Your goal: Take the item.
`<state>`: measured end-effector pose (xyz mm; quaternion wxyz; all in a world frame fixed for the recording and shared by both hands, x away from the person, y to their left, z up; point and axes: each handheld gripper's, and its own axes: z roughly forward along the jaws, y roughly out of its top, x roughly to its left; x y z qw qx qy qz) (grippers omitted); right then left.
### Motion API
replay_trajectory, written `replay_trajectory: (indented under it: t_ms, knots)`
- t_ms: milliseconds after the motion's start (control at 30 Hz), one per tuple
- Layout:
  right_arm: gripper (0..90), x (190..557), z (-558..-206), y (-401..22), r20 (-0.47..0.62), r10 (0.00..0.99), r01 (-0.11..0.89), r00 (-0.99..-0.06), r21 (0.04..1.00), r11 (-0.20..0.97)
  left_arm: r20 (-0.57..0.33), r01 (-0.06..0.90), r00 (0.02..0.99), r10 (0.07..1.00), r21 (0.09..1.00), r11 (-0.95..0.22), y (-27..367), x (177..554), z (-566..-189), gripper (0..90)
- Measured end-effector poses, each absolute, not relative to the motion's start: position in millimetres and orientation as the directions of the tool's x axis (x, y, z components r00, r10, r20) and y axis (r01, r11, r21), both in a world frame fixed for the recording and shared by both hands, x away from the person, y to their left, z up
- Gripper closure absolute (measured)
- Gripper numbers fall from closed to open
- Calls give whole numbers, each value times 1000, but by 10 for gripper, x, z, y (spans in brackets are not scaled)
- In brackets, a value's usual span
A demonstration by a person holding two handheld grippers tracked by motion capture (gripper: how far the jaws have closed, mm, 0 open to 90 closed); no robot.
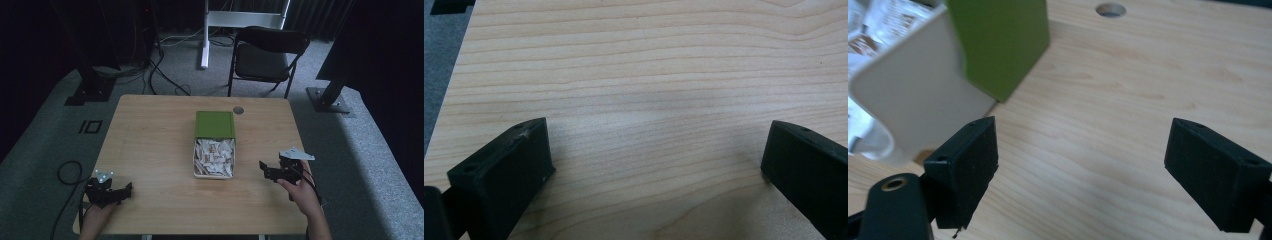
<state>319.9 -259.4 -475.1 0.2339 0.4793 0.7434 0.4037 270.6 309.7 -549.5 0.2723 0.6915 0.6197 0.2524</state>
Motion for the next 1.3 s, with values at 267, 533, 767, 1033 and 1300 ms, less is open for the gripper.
replay_trajectory:
  t_ms: [267,533,767,1033,1300]
  knots:
    - [139,3266,-4615,-2391,40,873,488,-487,841,233,11,719,104,994,689,-83,3097,2706,-5495,7]
    - [155,3320,-4507,-2191,17,841,458,-541,845,277,11,720,104,994,689,-83,3097,2706,-5495,7]
    - [173,3376,-4395,-1983,25,776,412,-630,858,307,11,719,104,994,690,-83,3097,2706,-5495,7]
    - [220,3426,-4366,-1785,1,699,353,-715,863,361,10,719,103,995,690,-82,3096,2707,-5496,7]
    - [255,3435,-4372,-1576,-22,626,316,-779,850,423,11,719,104,995,690,-82,3096,2707,-5496,7]
